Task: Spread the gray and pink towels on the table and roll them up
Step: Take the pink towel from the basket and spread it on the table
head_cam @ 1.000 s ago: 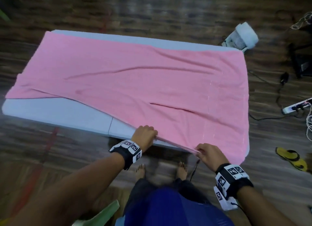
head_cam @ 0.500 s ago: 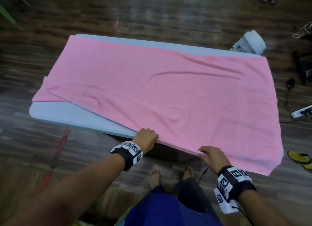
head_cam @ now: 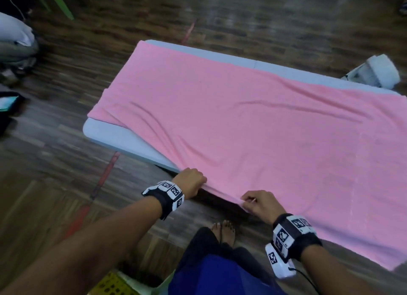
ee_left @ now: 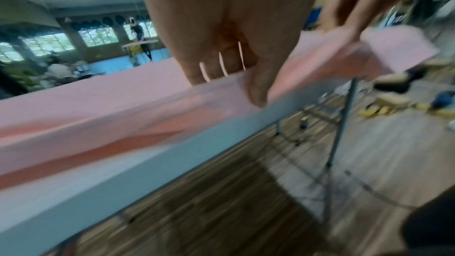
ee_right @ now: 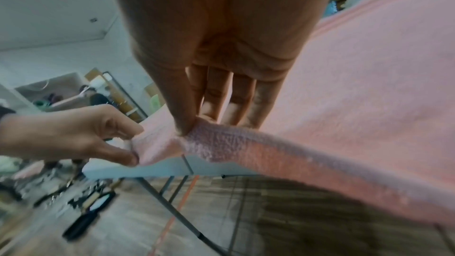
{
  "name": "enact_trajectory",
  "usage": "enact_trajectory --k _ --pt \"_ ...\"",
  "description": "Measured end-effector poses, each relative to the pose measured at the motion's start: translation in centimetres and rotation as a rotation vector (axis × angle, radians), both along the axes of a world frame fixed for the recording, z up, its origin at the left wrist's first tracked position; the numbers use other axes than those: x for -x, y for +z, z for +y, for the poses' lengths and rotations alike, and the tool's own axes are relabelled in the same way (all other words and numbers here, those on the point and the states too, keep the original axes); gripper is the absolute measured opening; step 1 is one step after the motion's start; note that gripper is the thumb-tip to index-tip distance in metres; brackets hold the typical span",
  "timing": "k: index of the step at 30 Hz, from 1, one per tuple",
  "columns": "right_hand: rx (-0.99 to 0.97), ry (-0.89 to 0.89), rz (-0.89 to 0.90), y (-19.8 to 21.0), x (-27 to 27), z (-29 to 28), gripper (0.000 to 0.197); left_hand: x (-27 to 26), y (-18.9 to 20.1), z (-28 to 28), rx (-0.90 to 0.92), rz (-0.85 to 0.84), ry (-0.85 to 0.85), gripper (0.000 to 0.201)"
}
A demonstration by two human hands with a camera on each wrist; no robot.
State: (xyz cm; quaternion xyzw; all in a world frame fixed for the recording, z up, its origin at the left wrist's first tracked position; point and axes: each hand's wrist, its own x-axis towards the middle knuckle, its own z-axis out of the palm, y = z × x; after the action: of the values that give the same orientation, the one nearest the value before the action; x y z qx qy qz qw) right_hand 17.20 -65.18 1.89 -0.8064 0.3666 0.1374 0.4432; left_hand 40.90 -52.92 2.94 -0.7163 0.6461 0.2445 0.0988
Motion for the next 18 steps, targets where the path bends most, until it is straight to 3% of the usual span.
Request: enact_trajectory --k 4,8,9,13,16,18 --pt "0.147 0.187 0.132 -0.3 -1.7 -0.3 0.016 -4.8 0.1 2.1 0.014 -0.007 0.114 0.022" --pt "0.122 0.236 -0.01 -0.4 -8.9 2.9 0.048 -5.4 0.7 3.5 0.076 0.064 0.142 0.024" --pt "0.082 0.241 -0.014 -0.3 -10.9 4.1 0.048 -5.3 0.9 3.5 0.094 0.081 0.136 0.023" --pt "0.106 0.144 -0.002 0.0 -15.2 6.3 0.015 -7.2 0.7 3.9 0.118 0.114 0.066 0.014" --pt "0.146 0.098 0.07 -0.1 -14.6 5.8 0.016 -12.7 0.1 5.6 0.049 -0.018 -0.039 0.014" --pt "0.152 0.101 0.179 0.2 -14.7 5.9 0.018 -17.2 -0.2 7.2 0.022 -0.086 0.0 0.019"
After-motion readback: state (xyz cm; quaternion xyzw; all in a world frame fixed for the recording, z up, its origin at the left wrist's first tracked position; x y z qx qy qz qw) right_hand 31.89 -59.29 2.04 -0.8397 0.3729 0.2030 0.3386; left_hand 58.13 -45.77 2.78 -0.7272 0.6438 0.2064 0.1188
